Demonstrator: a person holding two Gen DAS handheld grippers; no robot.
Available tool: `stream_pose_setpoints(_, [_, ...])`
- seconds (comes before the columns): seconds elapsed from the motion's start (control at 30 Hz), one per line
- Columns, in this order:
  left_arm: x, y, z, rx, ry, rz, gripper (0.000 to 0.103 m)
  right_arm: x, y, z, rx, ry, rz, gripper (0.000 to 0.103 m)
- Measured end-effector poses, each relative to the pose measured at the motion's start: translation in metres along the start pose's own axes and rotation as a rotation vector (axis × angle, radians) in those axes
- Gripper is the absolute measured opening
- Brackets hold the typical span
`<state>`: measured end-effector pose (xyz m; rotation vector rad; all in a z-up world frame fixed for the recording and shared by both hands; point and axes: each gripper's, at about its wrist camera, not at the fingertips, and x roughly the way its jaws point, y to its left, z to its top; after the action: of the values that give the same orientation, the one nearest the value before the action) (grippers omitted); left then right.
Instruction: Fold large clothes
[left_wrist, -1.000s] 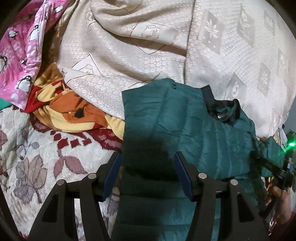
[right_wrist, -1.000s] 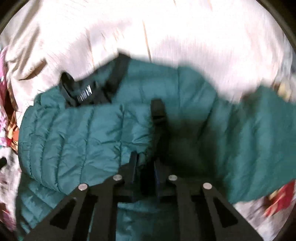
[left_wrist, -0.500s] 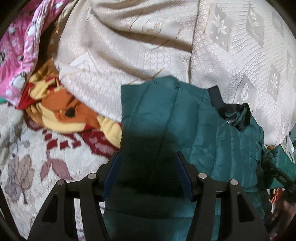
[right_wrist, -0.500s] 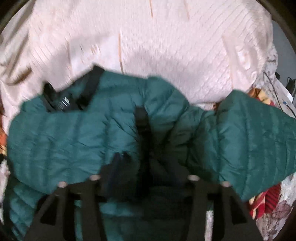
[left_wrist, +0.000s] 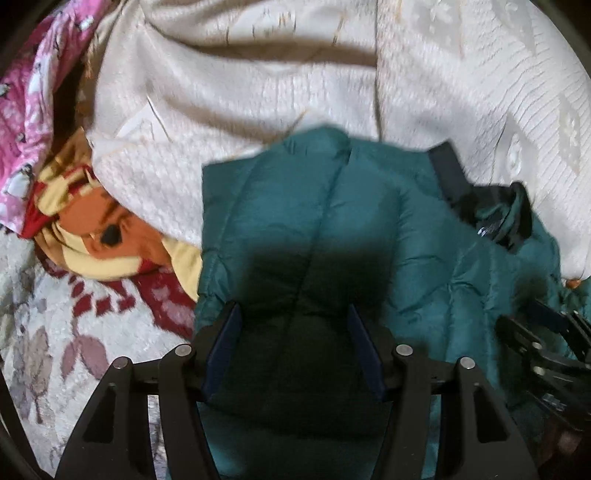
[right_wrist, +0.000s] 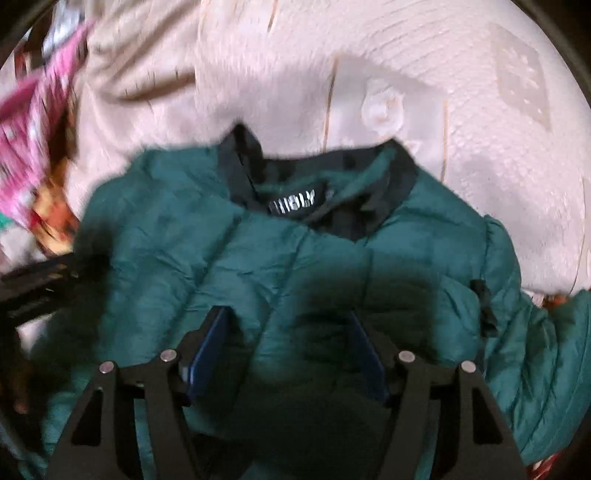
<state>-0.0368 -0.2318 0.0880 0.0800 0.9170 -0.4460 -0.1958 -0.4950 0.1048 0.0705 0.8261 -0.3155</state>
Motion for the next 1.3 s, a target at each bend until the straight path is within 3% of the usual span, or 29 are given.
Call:
stream_pose_setpoints(0.2, [0.01, 0.004, -0.001, -0.012, 0.015, -0.004, 0.037, 0.023, -0.007, 0.005, 0.047, 0.038, 0.007, 0.071])
stream_pose_setpoints(0.4, [0.01, 0.005, 0.0, -0.014, 0.013, -0.002, 0.037, -0.014, -0.022, -0.004, 0.067, 0.021, 0.017, 0.072])
stream_pose_setpoints(0.53, [0.013, 0.004, -0.002, -0.009, 0.009, 0.003, 0.038, -0.027, -0.039, -0.019, 0.072, 0.035, -0.027, 0.072])
stream_pose_setpoints(0.63, [0.013, 0.001, -0.005, -0.005, 0.004, 0.008, 0.039, -0.017, -0.052, -0.035, 0.081, 0.08, -0.06, 0.072])
stream_pose_setpoints(0.77, [0.012, -0.007, -0.008, 0.008, -0.001, 0.022, 0.04, 0.003, -0.061, -0.043, 0.124, 0.118, -0.028, 0.074])
stream_pose_setpoints(1.0, [-0.024, -0.003, -0.012, -0.026, -0.012, -0.009, 0.04, -0.034, -0.053, -0.039, 0.12, 0.07, -0.041, 0.075])
stream_pose_setpoints(1.13, [-0.047, -0.007, -0.018, -0.014, -0.04, -0.013, 0.04, -0.058, -0.048, -0.042, 0.14, 0.024, -0.041, 0.091])
stream_pose_setpoints(1.3, [-0.07, -0.019, -0.025, 0.01, -0.053, -0.027, 0.04, -0.077, -0.037, -0.051, 0.145, 0.017, -0.073, 0.093])
